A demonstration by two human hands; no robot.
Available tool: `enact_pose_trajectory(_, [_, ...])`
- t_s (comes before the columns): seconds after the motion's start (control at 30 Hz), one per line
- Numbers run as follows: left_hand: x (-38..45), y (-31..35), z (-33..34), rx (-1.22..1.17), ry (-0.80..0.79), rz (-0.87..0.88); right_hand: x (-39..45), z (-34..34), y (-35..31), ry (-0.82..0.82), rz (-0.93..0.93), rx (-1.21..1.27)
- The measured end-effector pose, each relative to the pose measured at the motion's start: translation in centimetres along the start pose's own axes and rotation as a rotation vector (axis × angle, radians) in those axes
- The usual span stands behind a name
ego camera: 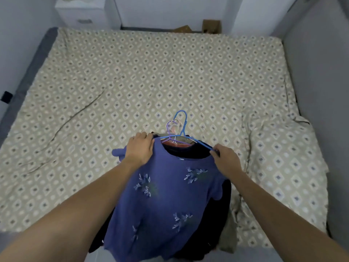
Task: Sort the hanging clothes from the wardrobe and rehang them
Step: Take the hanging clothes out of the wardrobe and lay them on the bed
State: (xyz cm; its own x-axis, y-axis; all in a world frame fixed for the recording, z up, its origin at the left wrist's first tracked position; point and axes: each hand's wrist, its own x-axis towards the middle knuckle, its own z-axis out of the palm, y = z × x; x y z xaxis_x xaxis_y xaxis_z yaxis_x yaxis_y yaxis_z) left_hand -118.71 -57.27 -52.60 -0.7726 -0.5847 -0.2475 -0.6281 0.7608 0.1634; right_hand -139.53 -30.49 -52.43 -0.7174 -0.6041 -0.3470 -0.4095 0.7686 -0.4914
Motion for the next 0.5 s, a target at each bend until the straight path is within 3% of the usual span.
enact_pose_trajectory(0.17, [2.6, -0.6, 3.5, -0.027, -0.106, -0.131, 4.1, 3.4, 0.7, -0.115, 0.026, 0.001])
enact_pose_trajectory(0.3, [2.6, -1.0, 2.5, -0.079, -0.084, -0.192, 5.5, 4.0, -1.0, -0.149, -0.051, -0.081])
enact_pose_trajectory(0.5, [-3.0, -3.5, -1.6, -0.115, 0.021, -0.24, 4.0, 4.8, -10.9, -0.196, -0.304, -0.084])
